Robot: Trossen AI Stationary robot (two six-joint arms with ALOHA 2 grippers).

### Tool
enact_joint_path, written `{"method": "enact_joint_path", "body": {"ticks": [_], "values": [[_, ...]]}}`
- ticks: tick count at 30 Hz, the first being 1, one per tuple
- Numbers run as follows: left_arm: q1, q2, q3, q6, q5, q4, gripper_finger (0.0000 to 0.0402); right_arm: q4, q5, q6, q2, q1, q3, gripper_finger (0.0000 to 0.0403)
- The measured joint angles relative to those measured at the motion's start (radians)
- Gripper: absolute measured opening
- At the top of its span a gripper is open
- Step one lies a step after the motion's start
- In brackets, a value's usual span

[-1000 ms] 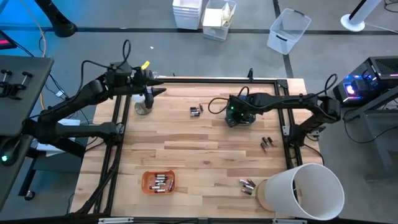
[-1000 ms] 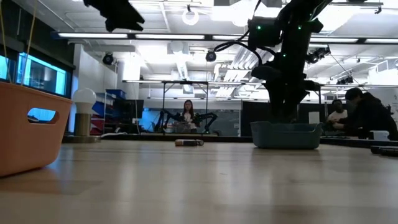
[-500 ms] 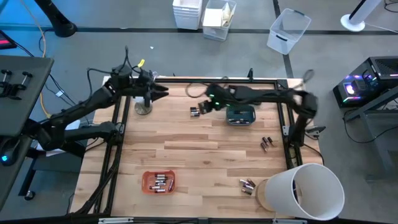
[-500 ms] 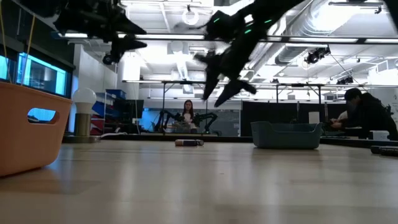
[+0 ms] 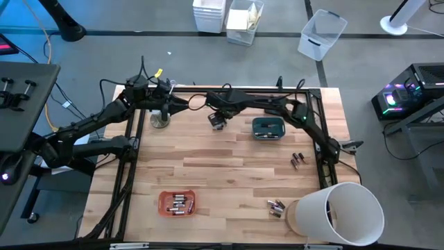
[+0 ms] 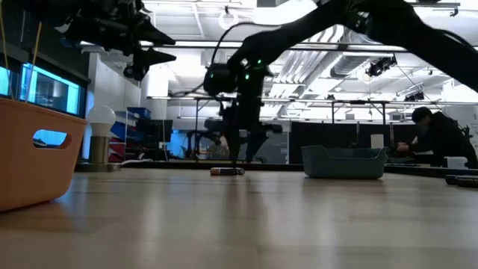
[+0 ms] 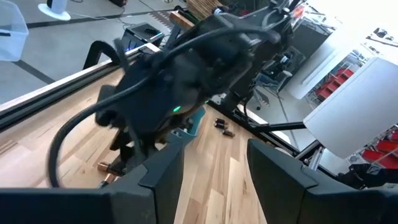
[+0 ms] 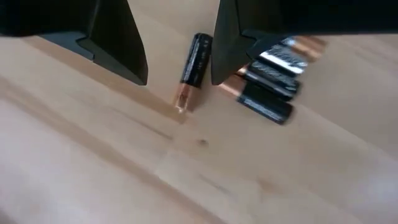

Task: Sort batteries
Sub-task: Put the black battery into the blue bin

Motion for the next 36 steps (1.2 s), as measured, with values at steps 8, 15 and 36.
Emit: {"method": "enact_joint_path", "body": {"ticks": [8,15,36], "values": [[0.0,0.0,0.0,0.001,-0.002,-0.001,0.017,0.001,-0.003,0.001,0.021,-0.003,-0.04,0.0171],[0.0,0.0,0.0,0.001,-0.006,0.006,0.017,0.021,-0.005,-0.092,0.01,-0.003,-0.107,0.0057],[0.045,0.001,0.0,0.03,-0.011,0.006,0.017,-0.043,0.012,0.043,-0.689,0.058,-0.752,0.0032]]}}
